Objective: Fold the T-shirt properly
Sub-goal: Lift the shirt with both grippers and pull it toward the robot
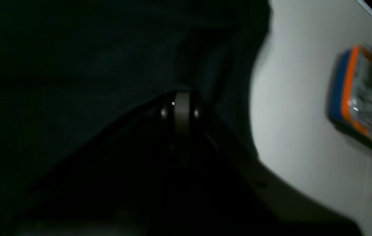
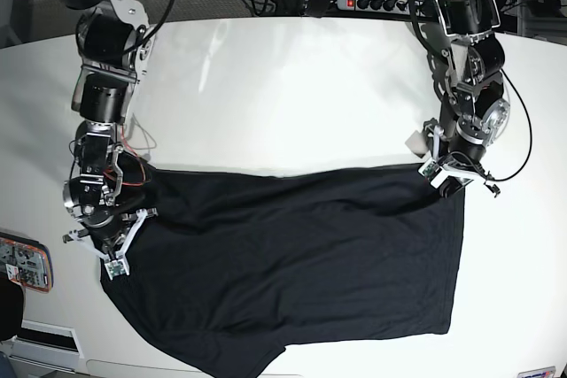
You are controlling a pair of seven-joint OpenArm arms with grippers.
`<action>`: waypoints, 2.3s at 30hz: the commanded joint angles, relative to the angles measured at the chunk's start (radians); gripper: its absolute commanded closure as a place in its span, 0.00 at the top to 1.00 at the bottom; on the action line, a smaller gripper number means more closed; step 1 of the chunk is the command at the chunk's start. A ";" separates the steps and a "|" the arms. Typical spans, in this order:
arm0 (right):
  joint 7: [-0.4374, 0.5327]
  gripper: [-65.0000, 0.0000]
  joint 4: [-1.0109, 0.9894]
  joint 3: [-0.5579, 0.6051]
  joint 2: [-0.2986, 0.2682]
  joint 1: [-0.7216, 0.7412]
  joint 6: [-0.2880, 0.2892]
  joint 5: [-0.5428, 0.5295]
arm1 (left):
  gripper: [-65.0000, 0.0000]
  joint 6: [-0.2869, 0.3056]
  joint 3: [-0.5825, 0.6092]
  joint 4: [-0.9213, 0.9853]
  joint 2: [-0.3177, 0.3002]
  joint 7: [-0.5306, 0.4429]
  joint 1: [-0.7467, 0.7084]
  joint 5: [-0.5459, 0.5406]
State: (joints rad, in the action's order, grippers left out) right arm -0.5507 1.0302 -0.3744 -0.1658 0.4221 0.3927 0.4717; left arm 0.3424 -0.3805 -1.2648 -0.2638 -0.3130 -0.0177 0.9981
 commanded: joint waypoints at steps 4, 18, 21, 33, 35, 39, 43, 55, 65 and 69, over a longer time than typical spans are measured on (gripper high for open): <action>0.028 0.00 0.020 -0.002 -0.004 0.033 -0.008 -0.008 | 0.00 -0.021 -0.008 -0.020 -0.047 -0.007 0.017 -0.014; 0.110 0.00 -0.066 0.036 -0.005 0.033 -0.008 -0.004 | 0.00 -0.021 -0.044 -0.020 -0.047 -0.013 0.104 -0.005; 0.149 0.00 -0.132 0.062 -0.005 0.033 -0.008 -0.004 | 0.00 -0.021 -0.005 -0.016 -0.079 -0.013 0.129 -0.005; 0.291 0.00 -0.179 0.058 -0.005 0.033 -0.008 -0.006 | 0.00 -0.019 0.102 0.012 -0.087 -0.007 0.164 -0.005; 0.291 0.00 -0.179 0.058 -0.005 0.033 -0.010 -0.006 | 0.00 -0.019 0.099 0.012 -0.087 -0.005 0.160 -0.005; 0.292 0.19 -0.173 0.061 -0.005 0.033 -0.087 -0.006 | 0.00 -0.019 0.094 0.012 -0.087 -0.005 0.147 -0.005; 0.332 0.52 -0.172 0.067 -0.005 0.033 -0.153 -0.003 | 0.00 -0.019 0.094 0.009 -0.087 -0.005 0.123 -0.005; 0.332 0.66 -0.138 0.113 -0.005 0.028 -0.153 -0.003 | 0.00 -0.019 0.094 0.010 -0.087 -0.005 0.121 -0.005; 0.202 0.66 0.212 0.116 -0.005 -0.050 -0.151 -0.004 | 0.26 -0.021 0.093 0.014 -0.087 -0.004 0.127 -0.003; 0.185 0.66 0.264 0.127 -0.005 -0.114 -0.151 -0.004 | 0.57 -0.021 0.093 0.014 -0.087 -0.004 0.132 -0.003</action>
State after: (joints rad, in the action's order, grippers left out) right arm -0.4137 1.2572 -0.2470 -0.1600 0.2443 0.2619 0.4751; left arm 0.3393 -0.2829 -1.2350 -0.3382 -0.3065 0.0937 1.0050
